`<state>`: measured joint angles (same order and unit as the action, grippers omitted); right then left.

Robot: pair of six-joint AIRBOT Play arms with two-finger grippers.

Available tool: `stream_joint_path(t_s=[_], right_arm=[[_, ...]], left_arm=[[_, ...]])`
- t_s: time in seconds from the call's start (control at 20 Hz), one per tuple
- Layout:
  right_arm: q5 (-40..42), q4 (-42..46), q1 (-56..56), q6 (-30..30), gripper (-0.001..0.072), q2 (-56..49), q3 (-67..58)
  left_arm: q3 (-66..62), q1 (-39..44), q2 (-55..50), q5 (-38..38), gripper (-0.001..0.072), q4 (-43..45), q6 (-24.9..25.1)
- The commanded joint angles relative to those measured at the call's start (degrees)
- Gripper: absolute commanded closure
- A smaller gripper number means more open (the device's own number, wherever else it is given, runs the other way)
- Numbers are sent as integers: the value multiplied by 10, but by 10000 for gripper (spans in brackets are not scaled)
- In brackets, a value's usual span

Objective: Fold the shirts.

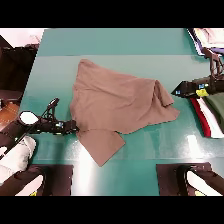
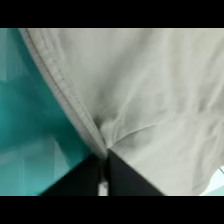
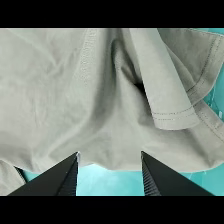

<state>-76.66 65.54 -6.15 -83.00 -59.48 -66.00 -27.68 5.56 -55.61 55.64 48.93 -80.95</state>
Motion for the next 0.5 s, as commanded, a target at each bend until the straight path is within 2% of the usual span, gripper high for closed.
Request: stream_joint_path(t_s=[0.0, 0.2, 0.45], right_arm=[[-26, 2, -21, 14, 280, 0, 0], [-82, 2, -128, 56, 280, 0, 39], [-3, -1, -237, 106, 281, -11, 179]], left_arm=[[-16, 0, 1, 10, 683, 0, 19], [-138, 0, 1, 51, 683, 117, 18], [-257, 0, 1, 53, 683, 186, 17]])
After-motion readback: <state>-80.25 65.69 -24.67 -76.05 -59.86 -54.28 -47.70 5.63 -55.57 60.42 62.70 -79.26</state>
